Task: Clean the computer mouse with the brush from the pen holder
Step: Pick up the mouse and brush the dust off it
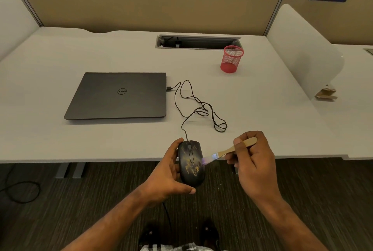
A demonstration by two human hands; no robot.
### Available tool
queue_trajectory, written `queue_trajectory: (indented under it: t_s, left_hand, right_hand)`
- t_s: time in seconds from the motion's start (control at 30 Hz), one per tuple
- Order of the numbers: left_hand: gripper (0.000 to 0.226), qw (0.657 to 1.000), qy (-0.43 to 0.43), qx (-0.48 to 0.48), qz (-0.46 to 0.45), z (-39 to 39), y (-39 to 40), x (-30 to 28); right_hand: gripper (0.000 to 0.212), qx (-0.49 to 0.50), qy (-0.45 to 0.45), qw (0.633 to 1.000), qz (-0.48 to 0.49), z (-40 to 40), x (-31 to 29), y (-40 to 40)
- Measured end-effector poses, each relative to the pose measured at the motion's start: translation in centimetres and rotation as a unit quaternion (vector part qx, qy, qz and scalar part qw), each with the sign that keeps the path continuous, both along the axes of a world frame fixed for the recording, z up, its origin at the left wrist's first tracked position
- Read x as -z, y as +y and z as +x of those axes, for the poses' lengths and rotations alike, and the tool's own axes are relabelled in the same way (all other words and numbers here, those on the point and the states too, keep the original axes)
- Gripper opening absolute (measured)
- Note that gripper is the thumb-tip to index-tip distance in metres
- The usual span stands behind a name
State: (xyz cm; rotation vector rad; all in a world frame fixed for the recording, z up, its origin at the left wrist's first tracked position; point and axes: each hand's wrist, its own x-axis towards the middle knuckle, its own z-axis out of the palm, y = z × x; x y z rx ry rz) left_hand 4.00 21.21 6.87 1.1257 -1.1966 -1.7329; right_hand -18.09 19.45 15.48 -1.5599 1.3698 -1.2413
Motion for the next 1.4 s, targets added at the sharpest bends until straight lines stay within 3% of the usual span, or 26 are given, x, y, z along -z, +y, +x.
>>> queue_trajectory:
  t_s: [0.1,0.23,0.43,0.63,0.83,1.1,1.27,1.4]
  left_hand:
    - [0.129,1.0,0.003,0.003,0.003,-0.3,0.0,-0.1]
    - [0.128,1.0,0.002,0.0,0.006,-0.3,0.1,-0.1]
    - [0.13,1.0,0.001,0.003,0.012,-0.5,0.0,0.0]
    - [0.129,1.0,0.009,0.007,0.016,-0.4,0.2,0.0]
    - [0.128,1.0,0.004,0.008,0.013,-0.6,0.3,-0.1]
    - [0.129,1.0,0.003,0.009,0.011,-0.7,0.6,-0.1]
    - [0.128,1.0,-0.002,0.012,0.011,-0.8,0.6,-0.3]
    - [0.13,1.0,0.001,0.009,0.011,-0.9,0.6,-0.5]
  right_hand:
    - [0.019,-0.014,0.009,1.0,0.002,0.6,0.1,0.2]
    - [0.013,0.002,0.091,0.996,-0.024,-0.1,0.3,0.0]
    - [0.022,-0.009,0.031,0.999,-0.02,0.1,-0.1,-0.1]
    - [0.011,-0.012,0.085,0.996,-0.008,0.1,0.3,-0.2]
    - [0.023,-0.009,0.034,0.999,-0.013,0.5,-0.4,-0.2]
    - [0.005,0.001,0.102,0.995,-0.014,-0.1,0.1,-0.3]
    - [0.027,-0.008,0.043,0.999,-0.01,0.6,-0.4,-0.3]
    - [0.006,-0.008,0.097,0.995,-0.008,0.7,0.1,-0.4]
